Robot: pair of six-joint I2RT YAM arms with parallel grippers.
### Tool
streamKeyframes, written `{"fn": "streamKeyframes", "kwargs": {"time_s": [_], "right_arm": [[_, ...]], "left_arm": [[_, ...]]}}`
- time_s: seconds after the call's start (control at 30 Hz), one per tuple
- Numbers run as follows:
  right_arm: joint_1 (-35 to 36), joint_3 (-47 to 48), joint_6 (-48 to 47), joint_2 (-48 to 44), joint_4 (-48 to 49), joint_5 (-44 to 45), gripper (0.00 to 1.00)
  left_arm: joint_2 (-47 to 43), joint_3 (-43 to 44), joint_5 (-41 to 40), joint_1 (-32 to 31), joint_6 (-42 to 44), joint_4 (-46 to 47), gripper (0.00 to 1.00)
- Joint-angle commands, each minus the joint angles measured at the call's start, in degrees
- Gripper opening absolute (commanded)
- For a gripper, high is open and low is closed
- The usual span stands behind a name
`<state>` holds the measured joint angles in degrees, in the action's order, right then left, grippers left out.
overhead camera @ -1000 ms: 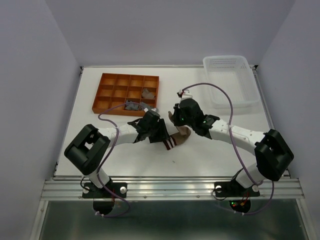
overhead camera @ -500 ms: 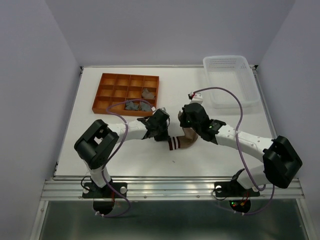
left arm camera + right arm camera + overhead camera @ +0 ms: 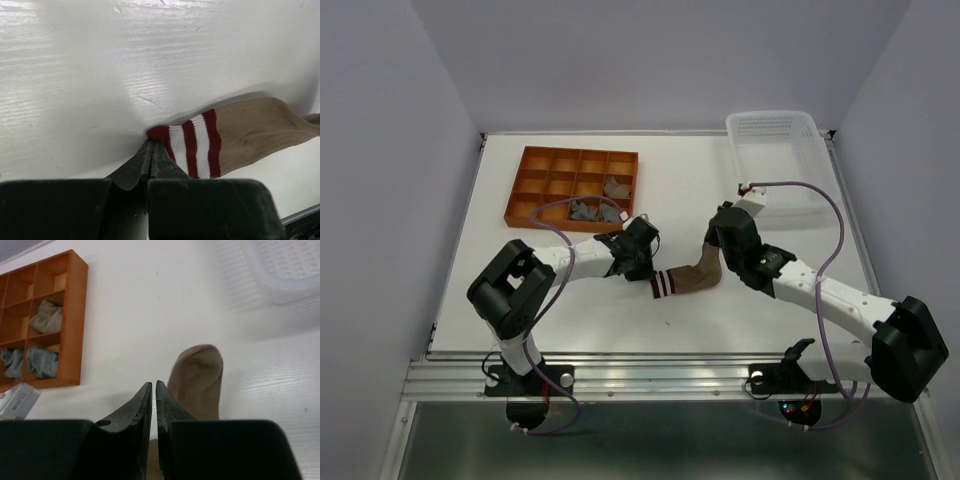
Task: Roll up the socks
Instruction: Move the sock to the center of the board
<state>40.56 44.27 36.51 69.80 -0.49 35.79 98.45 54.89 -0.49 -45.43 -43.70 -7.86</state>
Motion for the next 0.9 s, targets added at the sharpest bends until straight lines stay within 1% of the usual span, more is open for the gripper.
{"fn": "streamKeyframes", "kwargs": {"time_s": [0.0, 0.03, 0.07, 0.2, 0.27, 0.4, 0.43, 0.47, 0.5, 0.53, 0.6, 0.63, 0.67, 0.7, 0.73, 0.77, 0.8, 0.83, 0.87], "right_arm": [[-1.5, 2.6, 1.6, 4.5, 2.3, 3.9, 0.13], [-3.0, 4.4, 1.7, 7.9, 2.3, 3.3, 0.14], [-3.0, 5.6, 1.5, 9.8, 2.2, 3.1, 0.14], [-6.8, 11.8, 0.8, 19.0, 2.5, 2.5, 0.13], [-8.2, 15.3, 0.0, 23.7, 2.8, -1.1, 0.09], [-8.7, 18.3, -4.8, 25.5, 3.1, -8.5, 0.09], [-8.7, 18.0, -6.4, 25.0, 3.7, -11.4, 0.12], [-8.7, 17.6, -9.5, 24.3, 4.4, -12.5, 0.13], [-8.7, 16.1, -10.6, 22.4, 4.3, -13.0, 0.14], [-8.7, 15.2, -13.2, 21.3, 3.8, -14.7, 0.18], [-8.7, 13.7, -12.8, 18.9, 0.8, -15.3, 0.23], [-8.7, 11.9, -12.0, 16.5, -1.9, -17.0, 0.35], [-8.7, 10.5, -12.7, 15.2, -4.2, -18.8, 0.42], [-8.7, 9.1, -12.2, 13.9, -5.6, -20.9, 0.47], [-8.7, 7.6, -11.6, 12.5, -6.7, -22.1, 0.57], [-8.7, 4.8, -11.0, 10.1, -8.6, -23.3, 0.62], [-8.7, 3.5, -10.8, 9.0, -9.4, -24.4, 0.63], [-8.7, 2.3, -10.5, 8.3, -9.9, -27.7, 0.69], [-8.7, 0.6, -10.7, 7.6, -10.5, -29.4, 0.76]], "left_arm": [[-2.1, -3.3, 0.1, -0.3, 2.4, -2.5, 0.0], [-2.2, -3.8, 0.2, -0.3, 2.6, -1.5, 0.0], [-2.1, -4.0, 2.6, -0.3, 2.7, -1.0, 0.0], [-2.3, -4.2, 3.1, -0.3, 2.9, -1.1, 0.0], [-2.7, -4.3, 3.0, -0.2, 2.5, -1.5, 0.0], [-4.1, -4.5, 1.6, -0.3, 0.7, -2.9, 0.0], [-4.7, -4.9, 1.5, -0.3, 0.6, -3.0, 0.0], [-4.9, -5.1, 1.4, -0.3, 0.2, -3.0, 0.0], [-5.1, -5.1, 1.6, -0.3, 0.0, -3.1, 0.0], [-5.8, -5.3, 1.7, -0.3, -0.1, -3.3, 0.0], [-6.5, -5.4, 2.3, -0.2, 0.0, -3.3, 0.02], [-7.6, -5.4, 2.3, -0.3, -0.1, -3.5, 0.07], [-8.1, -5.6, 2.3, -0.3, -0.1, -3.4, 0.09], [-8.9, -5.6, 2.4, -0.3, -0.1, -3.7, 0.13], [-10.5, -5.6, 2.3, -0.2, -0.1, -3.9, 0.17], [-11.3, -5.8, 2.2, -0.3, 0.0, -4.4, 0.21], [-12.1, -6.0, 2.1, -0.3, 0.1, -4.5, 0.37], [-13.5, -6.2, 2.1, -0.3, 0.2, -4.6, 0.42], [-14.2, -6.3, 2.2, -0.3, 0.6, -5.1, 0.51]]}}
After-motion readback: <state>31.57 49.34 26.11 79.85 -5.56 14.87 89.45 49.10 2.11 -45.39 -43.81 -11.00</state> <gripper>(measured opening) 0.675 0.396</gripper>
